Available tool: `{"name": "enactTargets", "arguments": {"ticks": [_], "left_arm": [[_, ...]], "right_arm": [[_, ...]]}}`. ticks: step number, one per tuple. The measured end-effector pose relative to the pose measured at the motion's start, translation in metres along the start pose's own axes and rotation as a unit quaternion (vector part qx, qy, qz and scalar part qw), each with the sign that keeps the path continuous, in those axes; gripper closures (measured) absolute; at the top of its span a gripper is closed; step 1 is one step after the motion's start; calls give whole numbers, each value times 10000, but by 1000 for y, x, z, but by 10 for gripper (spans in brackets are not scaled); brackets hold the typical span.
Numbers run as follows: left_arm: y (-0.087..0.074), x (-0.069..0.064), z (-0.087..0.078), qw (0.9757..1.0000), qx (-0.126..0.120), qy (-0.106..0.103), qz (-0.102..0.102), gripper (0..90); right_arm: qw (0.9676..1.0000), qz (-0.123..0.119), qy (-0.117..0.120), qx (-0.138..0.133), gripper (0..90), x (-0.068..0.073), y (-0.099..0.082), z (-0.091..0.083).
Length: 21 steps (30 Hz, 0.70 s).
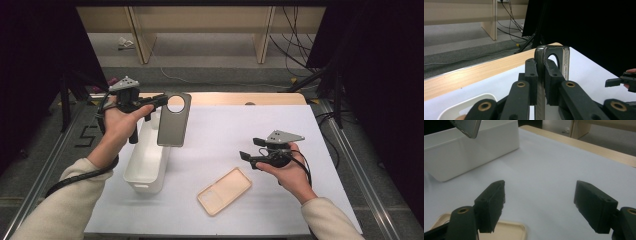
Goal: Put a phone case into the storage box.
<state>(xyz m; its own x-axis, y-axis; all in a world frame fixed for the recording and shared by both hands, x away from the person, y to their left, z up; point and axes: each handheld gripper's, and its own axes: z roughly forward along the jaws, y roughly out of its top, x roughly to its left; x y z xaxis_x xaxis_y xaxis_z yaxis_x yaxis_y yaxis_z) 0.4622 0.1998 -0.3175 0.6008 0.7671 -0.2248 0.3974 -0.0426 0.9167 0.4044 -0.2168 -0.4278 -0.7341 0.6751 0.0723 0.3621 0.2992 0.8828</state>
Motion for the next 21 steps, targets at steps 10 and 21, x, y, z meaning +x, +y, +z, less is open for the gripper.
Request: {"name": "enactTargets", "arguments": {"ticks": [10, 21], "left_arm": [[1, 10, -7, 9999, -71, 69, -30, 820], [1, 21, -14, 9998, -138, 146, 1, 820]], "right_arm": [[9999, 79, -46, -57, 248, -3, -2, -6], [9999, 102, -61, -121, 199, -5, -6, -17]]}}
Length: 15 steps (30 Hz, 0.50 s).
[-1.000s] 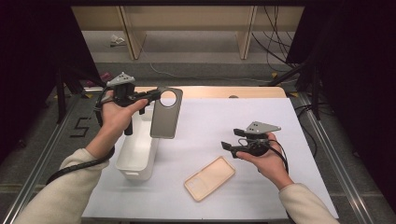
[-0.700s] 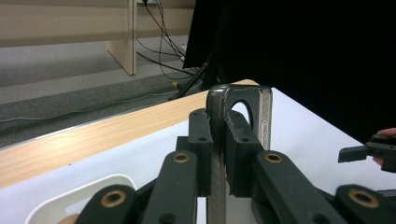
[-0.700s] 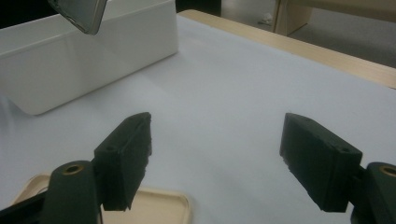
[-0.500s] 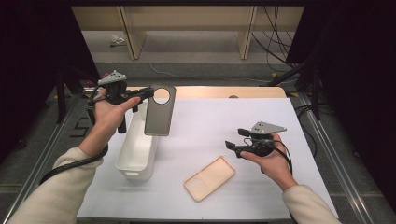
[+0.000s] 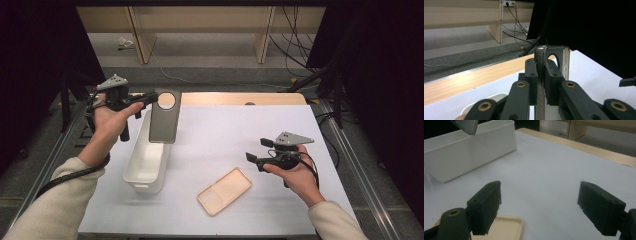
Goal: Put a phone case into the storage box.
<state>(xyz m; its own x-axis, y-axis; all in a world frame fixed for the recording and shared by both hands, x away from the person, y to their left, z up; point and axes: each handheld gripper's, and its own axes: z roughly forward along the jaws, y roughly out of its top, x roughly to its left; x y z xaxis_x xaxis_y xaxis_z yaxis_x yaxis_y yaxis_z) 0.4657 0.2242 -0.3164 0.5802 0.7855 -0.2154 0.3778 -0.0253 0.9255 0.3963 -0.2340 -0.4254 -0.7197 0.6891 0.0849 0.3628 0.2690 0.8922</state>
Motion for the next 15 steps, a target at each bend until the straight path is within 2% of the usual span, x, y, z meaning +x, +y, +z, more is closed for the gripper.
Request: {"name": "enactTargets", "arguments": {"ticks": [15], "left_arm": [[0, 11, -3, 9999, -6, 114, 112, 820]], "right_arm": [[9999, 15, -113, 1, 188, -3, -6, -13]]}}
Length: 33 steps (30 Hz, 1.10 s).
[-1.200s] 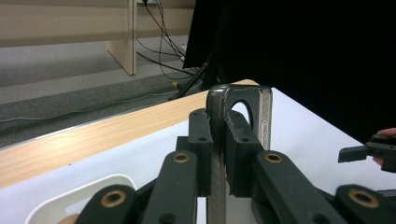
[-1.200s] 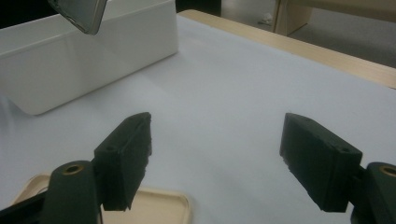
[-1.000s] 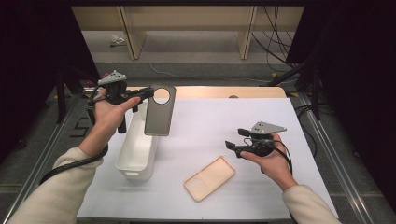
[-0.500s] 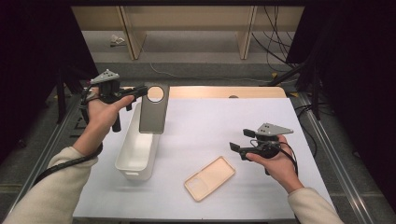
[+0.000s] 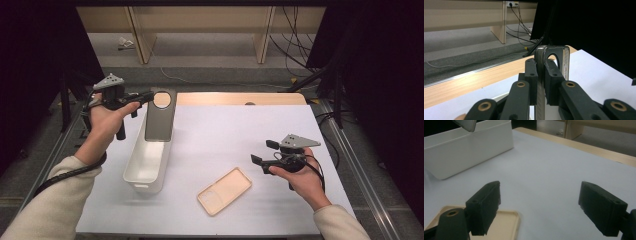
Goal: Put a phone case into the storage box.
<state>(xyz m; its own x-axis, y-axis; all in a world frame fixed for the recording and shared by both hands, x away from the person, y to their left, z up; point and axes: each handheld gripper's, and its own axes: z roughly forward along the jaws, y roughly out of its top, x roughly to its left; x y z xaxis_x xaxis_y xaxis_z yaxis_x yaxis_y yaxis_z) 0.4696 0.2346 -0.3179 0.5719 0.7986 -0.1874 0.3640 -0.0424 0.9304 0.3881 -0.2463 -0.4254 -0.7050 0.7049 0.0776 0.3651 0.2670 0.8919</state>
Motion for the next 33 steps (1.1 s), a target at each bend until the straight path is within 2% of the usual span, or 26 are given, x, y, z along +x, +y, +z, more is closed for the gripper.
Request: {"name": "enactTargets", "arguments": {"ticks": [22, 33], "left_arm": [[-2, 19, 3, 9999, -30, 117, 53, 820], [-2, 28, 4, 9998, -79, 168, -25, 820]], "right_arm": [[10000, 42, -87, 15, 188, -1, -5, -8], [9999, 68, -99, -13, 189, -2, -6, -11]]}}
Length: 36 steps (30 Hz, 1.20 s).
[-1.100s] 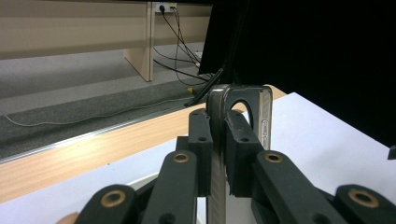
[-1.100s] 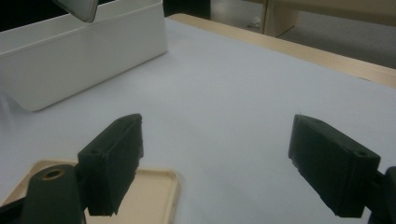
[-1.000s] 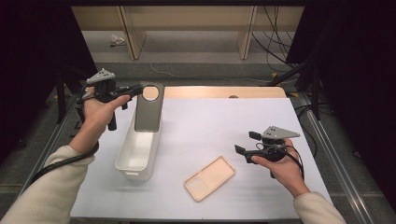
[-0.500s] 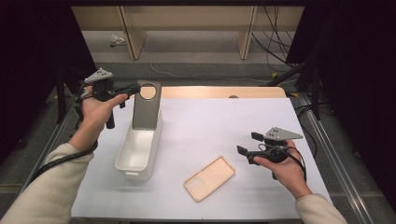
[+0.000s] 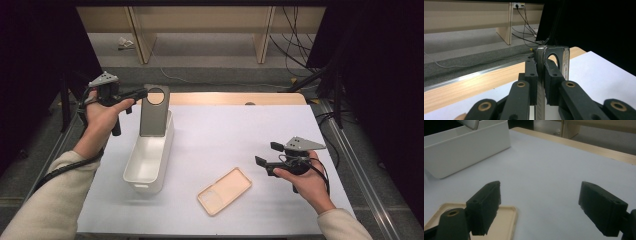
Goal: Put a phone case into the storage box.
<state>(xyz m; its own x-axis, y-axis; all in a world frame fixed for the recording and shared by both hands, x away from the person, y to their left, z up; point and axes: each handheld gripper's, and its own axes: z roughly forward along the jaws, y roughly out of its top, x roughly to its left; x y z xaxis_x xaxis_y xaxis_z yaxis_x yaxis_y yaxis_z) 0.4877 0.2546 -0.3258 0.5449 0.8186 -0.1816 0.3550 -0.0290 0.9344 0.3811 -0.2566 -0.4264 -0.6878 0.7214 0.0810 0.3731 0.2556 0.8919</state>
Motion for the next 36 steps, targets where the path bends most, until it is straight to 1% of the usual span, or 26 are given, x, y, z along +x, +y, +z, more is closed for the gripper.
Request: {"name": "enactTargets", "arguments": {"ticks": [8, 20, 22, 27, 36], "left_arm": [[-3, 5, 4, 10000, -56, 46, -45, 820], [-6, 13, 19, 9999, -63, 105, -47, 820], [-7, 15, 21, 9999, -52, 110, -62, 820], [-9, 20, 28, 9998, 0, 197, -83, 820], [-14, 23, 36, 9996, 76, 265, -5, 820]], "right_arm": [[10000, 7, 6, -11, 189, 0, 0, 0], [10000, 17, 9, -20, 190, 0, 0, 0], [10000, 16, 10, -19, 190, 0, 0, 0], [10000, 22, 9, -16, 191, 0, 0, 0], [10000, 9, 24, -20, 193, 0, 0, 0]]}}
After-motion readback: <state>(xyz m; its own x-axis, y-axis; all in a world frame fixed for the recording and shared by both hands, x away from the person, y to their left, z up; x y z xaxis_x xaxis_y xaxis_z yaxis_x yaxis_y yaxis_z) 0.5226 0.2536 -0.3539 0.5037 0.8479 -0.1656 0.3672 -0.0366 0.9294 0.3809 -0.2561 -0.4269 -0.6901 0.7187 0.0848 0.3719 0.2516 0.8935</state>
